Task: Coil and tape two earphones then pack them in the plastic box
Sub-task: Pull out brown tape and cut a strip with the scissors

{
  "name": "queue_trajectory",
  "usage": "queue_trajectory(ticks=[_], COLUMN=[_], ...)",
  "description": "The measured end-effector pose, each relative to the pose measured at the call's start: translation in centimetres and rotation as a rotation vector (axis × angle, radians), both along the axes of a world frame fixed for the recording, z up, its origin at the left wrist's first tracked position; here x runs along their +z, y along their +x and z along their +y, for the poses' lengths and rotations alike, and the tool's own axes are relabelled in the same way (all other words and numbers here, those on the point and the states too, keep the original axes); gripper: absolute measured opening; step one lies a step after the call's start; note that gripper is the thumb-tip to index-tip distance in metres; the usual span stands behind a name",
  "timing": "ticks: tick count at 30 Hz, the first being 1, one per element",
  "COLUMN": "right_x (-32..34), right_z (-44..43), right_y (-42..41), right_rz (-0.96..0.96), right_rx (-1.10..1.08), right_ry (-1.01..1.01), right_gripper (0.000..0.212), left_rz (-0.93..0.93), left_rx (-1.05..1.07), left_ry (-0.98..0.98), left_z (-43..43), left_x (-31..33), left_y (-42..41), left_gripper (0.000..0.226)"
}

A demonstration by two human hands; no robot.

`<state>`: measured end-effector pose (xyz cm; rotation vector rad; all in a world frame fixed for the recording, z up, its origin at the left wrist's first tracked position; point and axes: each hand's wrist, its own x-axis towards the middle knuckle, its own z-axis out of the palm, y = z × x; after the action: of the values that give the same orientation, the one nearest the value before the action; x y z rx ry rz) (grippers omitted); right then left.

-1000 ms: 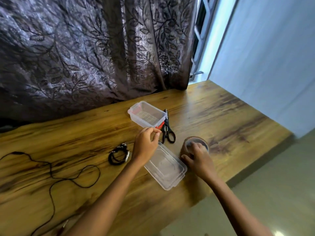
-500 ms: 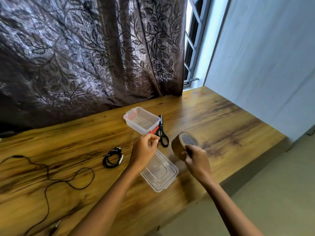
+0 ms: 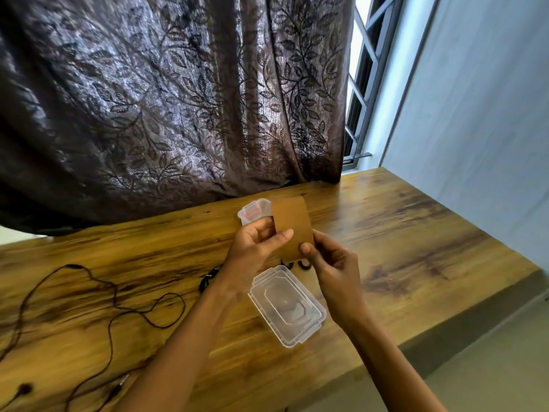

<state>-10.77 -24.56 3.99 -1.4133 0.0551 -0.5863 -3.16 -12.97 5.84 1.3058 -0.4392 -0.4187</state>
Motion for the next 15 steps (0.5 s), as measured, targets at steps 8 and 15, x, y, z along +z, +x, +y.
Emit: queue_trajectory(ticks=[8,15], right_x=[0.7,0.4], right_z=[1.1,2.0], right_y=[0.1,0.3], right_rz=[-0.006,0.015], right_rx=[0.174,0.222], right_ry=[0.001,-0.103], right_gripper=[0.032,0.038], left_rz=[0.041,0.092], left_rx=[0.075,0.184], left_ry=[-0.038,-0.029], left_z=[1.6,2.9], left_x=[1.5,2.5], left_y=[-0.8,-0.6], left_gripper=[0.025,0.019])
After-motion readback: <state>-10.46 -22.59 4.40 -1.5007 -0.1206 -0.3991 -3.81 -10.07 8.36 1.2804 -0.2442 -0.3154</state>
